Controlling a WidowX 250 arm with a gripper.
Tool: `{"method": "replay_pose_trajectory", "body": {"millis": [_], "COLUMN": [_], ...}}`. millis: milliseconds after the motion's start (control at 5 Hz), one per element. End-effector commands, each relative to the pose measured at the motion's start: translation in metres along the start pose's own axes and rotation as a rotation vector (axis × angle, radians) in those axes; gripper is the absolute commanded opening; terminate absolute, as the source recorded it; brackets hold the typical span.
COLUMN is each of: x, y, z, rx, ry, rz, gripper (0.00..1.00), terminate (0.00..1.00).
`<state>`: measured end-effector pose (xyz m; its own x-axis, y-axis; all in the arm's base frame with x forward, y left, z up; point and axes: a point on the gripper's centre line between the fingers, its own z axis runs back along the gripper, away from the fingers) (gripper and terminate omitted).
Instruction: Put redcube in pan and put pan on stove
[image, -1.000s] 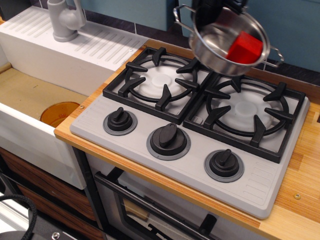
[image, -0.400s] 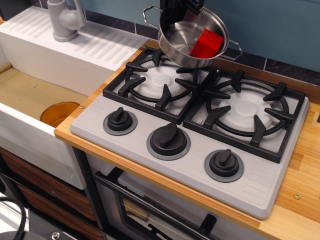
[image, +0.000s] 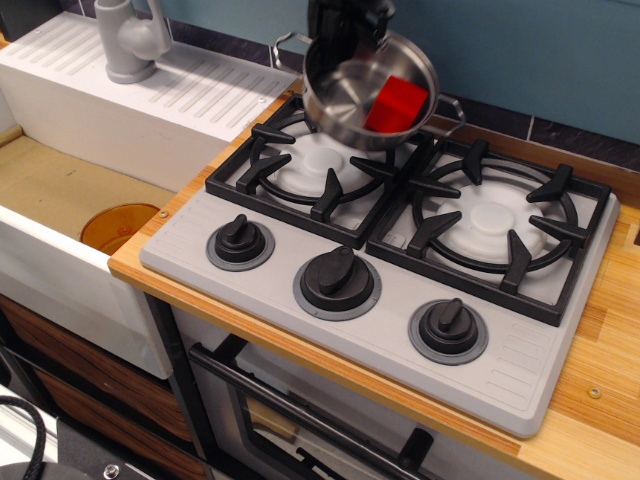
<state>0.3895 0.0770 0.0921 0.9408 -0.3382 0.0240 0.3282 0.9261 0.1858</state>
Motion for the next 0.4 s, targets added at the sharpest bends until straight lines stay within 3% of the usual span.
{"method": "replay_pose_trajectory", "body": {"millis": [0, 200], "x": [-0.0069, -0.0159], "y": [0.0171, 0.0155], "z": [0.0034, -0.0042], "rx": [0.036, 0.042], "ry": [-0.063, -0.083], "rz": [0.020, 0.018], "gripper": [0.00, 0.00], "terminate": [0.00, 0.00]}}
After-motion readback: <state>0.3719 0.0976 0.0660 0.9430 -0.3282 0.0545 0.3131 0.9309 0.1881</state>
